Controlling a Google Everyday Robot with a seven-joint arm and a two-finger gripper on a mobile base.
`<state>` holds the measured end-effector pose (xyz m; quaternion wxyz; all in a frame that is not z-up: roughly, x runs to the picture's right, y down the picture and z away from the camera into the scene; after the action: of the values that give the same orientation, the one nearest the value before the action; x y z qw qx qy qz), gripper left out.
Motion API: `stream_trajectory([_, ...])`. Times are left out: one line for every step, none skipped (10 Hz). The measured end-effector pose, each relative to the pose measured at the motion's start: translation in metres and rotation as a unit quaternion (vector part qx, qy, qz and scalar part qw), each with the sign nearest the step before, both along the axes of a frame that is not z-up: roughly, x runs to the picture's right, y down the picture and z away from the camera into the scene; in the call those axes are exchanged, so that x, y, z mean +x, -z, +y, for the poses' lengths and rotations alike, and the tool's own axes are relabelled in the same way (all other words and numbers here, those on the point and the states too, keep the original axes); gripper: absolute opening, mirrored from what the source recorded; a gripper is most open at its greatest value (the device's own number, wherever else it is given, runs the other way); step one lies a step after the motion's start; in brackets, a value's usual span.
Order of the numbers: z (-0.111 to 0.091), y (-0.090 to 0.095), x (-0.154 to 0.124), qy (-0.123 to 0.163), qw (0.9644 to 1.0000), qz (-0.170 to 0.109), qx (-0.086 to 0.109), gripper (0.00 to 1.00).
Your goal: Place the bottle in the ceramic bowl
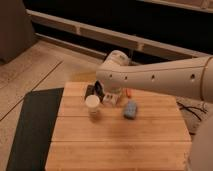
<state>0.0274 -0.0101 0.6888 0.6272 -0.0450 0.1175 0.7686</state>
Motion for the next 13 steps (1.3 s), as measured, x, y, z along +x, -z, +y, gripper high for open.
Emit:
stream_trajectory([-0.016,0.012,-0.01,0.036,0.9992,-0.001,0.017,0.0])
stream_trajectory([-0.026,0.013,-0.019,0.067,0.9975,-0.006,0.023,0.0])
stream_trajectory([-0.034,0.007,-0.026,0.095,0.9951,-0.015,0.023,0.0])
stream_trajectory([-0.038,-0.01,-0.027,0.118,0.9926,-0.024,0.014,0.0])
stream_trajectory([-0.037,-0.03,-0.026,0.132,0.9906,-0.034,0.003,0.0])
stream_trajectory([-0.037,-0.04,-0.025,0.14,0.9894,-0.039,-0.002,0.0])
stream_trajectory([-0.037,-0.048,-0.023,0.145,0.9885,-0.042,-0.006,0.0])
stream_trajectory([-0.037,-0.049,-0.023,0.146,0.9884,-0.043,-0.006,0.0])
stream_trajectory([-0.037,-0.049,-0.023,0.146,0.9884,-0.043,-0.006,0.0])
stream_trajectory([-0.037,-0.049,-0.023,0.147,0.9883,-0.042,-0.006,0.0])
stream_trajectory([-0.037,-0.049,-0.022,0.148,0.9882,-0.04,-0.005,0.0])
stream_trajectory([-0.041,-0.051,-0.016,0.148,0.9885,-0.033,-0.002,0.0])
stream_trajectory([-0.05,-0.055,-0.008,0.147,0.9889,-0.022,0.005,0.0])
